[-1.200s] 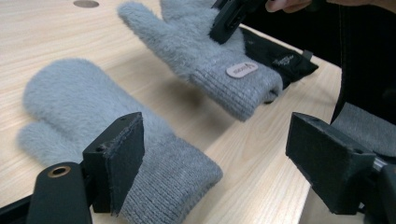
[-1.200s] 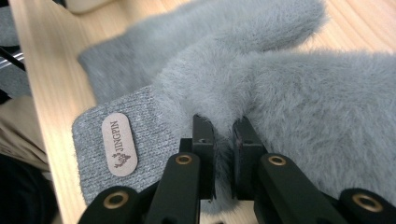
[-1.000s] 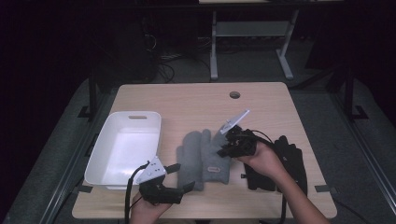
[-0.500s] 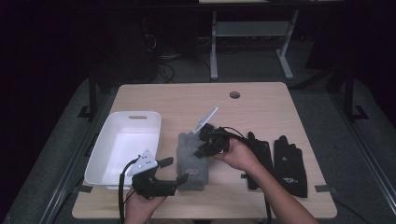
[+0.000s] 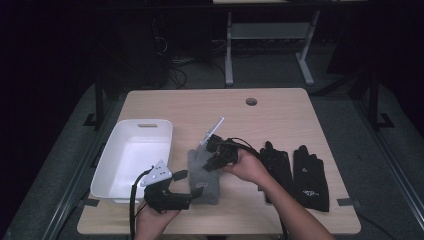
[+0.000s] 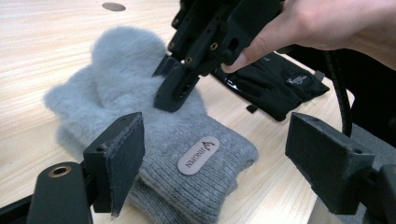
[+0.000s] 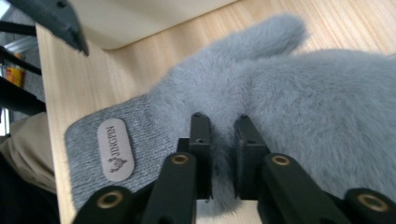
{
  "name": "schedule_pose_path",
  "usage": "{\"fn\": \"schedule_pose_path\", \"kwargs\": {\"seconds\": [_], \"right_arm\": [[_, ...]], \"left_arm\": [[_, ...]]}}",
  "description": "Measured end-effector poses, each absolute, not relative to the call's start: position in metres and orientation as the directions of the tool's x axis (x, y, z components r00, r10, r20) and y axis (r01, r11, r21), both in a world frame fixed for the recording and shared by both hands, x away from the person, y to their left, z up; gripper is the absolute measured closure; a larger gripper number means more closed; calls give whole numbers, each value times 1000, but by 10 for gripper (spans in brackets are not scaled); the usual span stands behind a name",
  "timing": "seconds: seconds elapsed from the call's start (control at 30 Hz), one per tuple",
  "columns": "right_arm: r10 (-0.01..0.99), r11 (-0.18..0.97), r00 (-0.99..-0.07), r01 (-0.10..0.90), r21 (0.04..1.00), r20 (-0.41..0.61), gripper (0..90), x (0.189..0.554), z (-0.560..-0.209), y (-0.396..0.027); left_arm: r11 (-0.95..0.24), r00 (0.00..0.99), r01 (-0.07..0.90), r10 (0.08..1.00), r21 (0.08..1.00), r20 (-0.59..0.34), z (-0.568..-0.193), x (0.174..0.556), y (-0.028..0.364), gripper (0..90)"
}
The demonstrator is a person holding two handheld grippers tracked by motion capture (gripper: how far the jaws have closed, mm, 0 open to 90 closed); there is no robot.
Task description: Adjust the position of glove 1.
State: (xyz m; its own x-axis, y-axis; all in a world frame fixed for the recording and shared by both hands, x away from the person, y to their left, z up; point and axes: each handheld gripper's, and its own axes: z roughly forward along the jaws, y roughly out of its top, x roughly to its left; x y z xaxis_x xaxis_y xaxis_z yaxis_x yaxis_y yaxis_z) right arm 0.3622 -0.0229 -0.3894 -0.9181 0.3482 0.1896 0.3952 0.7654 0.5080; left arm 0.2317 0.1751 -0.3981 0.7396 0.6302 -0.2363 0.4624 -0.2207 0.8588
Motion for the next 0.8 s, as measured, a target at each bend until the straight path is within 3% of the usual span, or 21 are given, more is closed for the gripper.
{"fn": "schedule_pose_path", "kwargs": {"seconds": [0.13,0.17,0.23,0.33,0.8], "right_arm": [[368,740,-906,423,523,211,700,367,-394,-27],[387,720,-896,440,536,216,598,369,-394,-30],[401,707,-890,452,545,218,561,370,-393,-33],[450,660,-866,487,572,218,428,372,-390,-47],[570,563,-776,608,560,270,327,387,-398,-82]], "left_arm": [[-235,740,468,631,852,-233,-401,233,173,200],[-236,738,476,631,847,-239,-403,233,171,201],[-237,738,477,631,846,-239,-404,233,171,202],[-241,740,477,629,845,-238,-405,232,169,202],[-257,739,481,634,838,-230,-408,234,166,209]]}}
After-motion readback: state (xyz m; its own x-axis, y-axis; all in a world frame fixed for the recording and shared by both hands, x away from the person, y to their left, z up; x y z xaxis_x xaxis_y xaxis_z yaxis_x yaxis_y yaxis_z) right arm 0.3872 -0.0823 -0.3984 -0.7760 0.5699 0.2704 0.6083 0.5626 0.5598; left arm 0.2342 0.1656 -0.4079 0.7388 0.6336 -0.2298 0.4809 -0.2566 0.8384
